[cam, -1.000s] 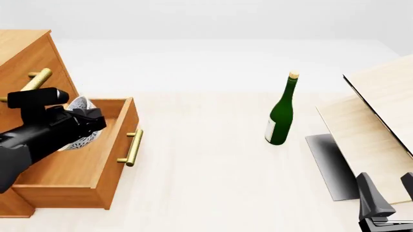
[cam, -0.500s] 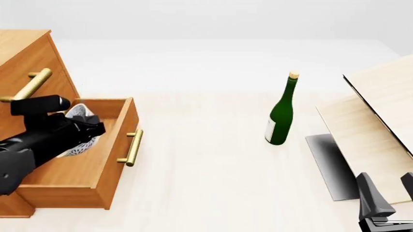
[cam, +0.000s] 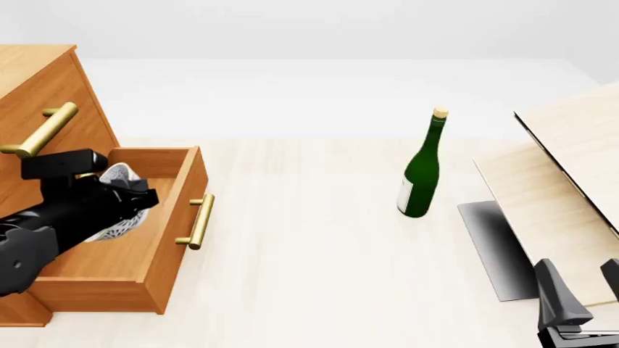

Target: Put the bowl in the bottom drawer of the cabinet.

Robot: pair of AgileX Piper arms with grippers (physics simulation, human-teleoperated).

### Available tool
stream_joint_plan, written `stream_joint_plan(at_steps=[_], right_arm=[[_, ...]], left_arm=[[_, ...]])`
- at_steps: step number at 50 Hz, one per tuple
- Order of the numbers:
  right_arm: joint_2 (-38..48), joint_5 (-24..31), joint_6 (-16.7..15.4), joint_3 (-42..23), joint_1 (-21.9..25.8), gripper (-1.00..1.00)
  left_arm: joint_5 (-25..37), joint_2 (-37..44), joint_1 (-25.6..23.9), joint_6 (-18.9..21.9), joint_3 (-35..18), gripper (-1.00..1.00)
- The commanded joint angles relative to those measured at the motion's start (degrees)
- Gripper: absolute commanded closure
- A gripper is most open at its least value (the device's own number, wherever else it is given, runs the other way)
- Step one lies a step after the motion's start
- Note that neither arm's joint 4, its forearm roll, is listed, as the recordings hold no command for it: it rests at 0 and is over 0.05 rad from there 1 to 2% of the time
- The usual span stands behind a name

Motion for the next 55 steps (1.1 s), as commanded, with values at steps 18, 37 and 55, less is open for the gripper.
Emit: stream_joint_plan(at_steps=[18,37,55], right_arm=[[0.00,0.00,0.00,0.00,0.01,-1.00],[0.00,0.00,0.00,0.00,0.00,-1.00],[0.00,0.00,0.01,0.00,-0.01,-1.00]], left_arm=[[-4.66,3.77,1.89,0.69,2.68,1.00],[-7.38,7.01,3.16,0.84,3.27,1.00],[-8.87,9.00,4.79,2.51,3.19,1.00]])
